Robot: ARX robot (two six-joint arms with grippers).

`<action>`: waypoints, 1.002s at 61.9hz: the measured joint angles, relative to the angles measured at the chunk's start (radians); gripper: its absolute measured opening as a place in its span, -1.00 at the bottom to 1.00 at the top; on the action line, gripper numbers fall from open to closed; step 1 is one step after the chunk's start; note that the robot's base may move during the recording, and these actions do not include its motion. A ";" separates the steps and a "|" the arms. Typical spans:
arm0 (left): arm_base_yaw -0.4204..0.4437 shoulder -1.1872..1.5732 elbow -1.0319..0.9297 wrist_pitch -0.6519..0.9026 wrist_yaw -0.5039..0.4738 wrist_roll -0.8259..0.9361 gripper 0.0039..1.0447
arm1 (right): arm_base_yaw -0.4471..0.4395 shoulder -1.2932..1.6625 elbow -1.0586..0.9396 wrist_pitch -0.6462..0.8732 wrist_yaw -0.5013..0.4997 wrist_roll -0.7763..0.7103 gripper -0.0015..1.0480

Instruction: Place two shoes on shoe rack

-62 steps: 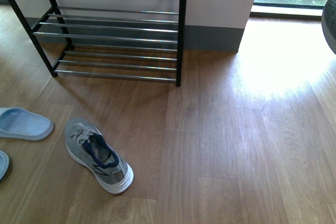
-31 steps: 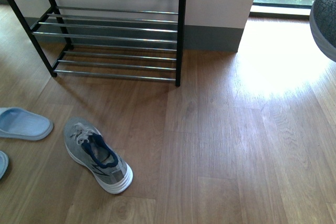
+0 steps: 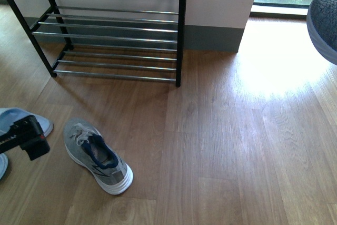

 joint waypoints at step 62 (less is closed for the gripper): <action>-0.084 0.487 0.549 -0.192 0.108 -0.040 0.83 | 0.000 0.000 0.000 0.000 0.000 0.000 -0.97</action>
